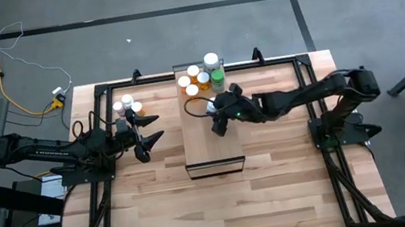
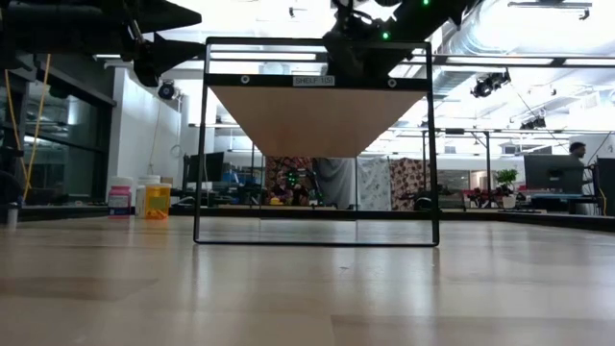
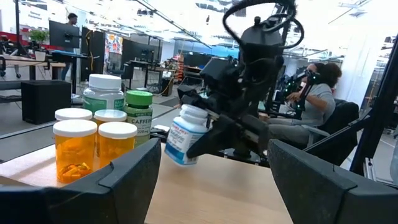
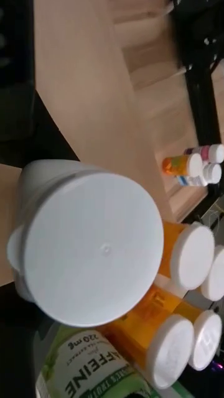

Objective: Pick and place medicine bottles onto shelf by color
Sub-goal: Put the right white pill bottle on the shelf

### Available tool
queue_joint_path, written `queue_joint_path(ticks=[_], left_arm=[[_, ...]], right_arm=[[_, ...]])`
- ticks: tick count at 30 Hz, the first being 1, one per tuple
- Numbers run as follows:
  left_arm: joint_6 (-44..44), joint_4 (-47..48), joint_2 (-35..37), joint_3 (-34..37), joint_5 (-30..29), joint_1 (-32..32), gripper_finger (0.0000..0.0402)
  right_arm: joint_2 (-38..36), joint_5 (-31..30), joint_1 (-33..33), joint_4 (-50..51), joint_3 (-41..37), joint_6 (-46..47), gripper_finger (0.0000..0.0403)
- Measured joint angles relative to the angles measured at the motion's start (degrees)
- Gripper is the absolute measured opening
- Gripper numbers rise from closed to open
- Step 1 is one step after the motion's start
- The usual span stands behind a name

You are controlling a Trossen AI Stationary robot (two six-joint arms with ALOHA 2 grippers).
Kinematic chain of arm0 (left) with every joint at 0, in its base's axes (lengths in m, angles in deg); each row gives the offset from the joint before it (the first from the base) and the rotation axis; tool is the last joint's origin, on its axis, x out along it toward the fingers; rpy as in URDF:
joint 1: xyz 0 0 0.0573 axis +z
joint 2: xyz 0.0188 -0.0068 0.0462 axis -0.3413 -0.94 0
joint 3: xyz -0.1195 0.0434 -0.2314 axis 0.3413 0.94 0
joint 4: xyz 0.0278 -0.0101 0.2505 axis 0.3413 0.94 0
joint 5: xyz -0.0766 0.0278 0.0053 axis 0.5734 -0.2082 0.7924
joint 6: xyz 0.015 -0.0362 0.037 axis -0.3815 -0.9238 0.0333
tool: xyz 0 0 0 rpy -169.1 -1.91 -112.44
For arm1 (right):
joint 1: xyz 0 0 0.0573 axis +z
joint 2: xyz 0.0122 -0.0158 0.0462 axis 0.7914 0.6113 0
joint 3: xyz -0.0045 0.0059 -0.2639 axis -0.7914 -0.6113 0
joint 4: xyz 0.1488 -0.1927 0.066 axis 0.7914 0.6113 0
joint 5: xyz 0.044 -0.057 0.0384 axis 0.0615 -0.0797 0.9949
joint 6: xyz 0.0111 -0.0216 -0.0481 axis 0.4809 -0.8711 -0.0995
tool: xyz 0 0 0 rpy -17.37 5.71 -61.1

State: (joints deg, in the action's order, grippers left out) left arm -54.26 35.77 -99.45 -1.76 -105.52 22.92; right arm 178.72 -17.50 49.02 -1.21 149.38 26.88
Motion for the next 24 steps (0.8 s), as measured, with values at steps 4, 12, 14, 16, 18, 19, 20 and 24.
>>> queue_joint_path(ticks=[4, 12, 14, 16, 18, 19, 20, 24], left_arm=[[0.00, 0.00, 0.00, 0.00, 0.00, 0.01, 0.0284], [0.00, 0.00, 0.00, 0.00, 0.00, 0.02, 0.0284], [0.00, 0.00, 0.00, 0.00, 0.00, 0.01, 0.0284], [0.00, 0.00, 0.00, 0.00, 0.01, 0.02, 0.0284], [-0.01, 0.00, 0.00, 0.00, 0.00, 0.01, 0.0284], [0.00, -0.02, 0.00, 0.00, 0.00, 0.02, 0.0284], [0.00, 0.00, 0.00, 0.00, 0.00, 0.02, 0.0284], [-0.01, 0.00, 0.00, 0.00, 0.01, 0.01, 0.0284]], right_arm=[[0.07, 1.96, -1.23, 1.51, 0.02, -1.31, 0.0225], [0.07, 2.47, -1.32, 1.57, 0.02, -0.08, 0.0225], [0.07, 2.47, -1.32, 1.59, 0.02, 0.05, 0.0225], [0.07, 2.46, -1.32, 1.69, 0.04, -0.27, 0.0225], [0.07, 2.45, -1.32, 2.01, 0.04, -0.38, 0.0225], [0.07, 2.45, -1.32, 2.03, 0.04, -0.35, 0.0225], [0.07, 2.45, -1.34, 2.03, 0.04, -0.34, 0.0225], [0.07, 2.43, -1.59, 2.03, 0.04, -0.30, 0.0225]])
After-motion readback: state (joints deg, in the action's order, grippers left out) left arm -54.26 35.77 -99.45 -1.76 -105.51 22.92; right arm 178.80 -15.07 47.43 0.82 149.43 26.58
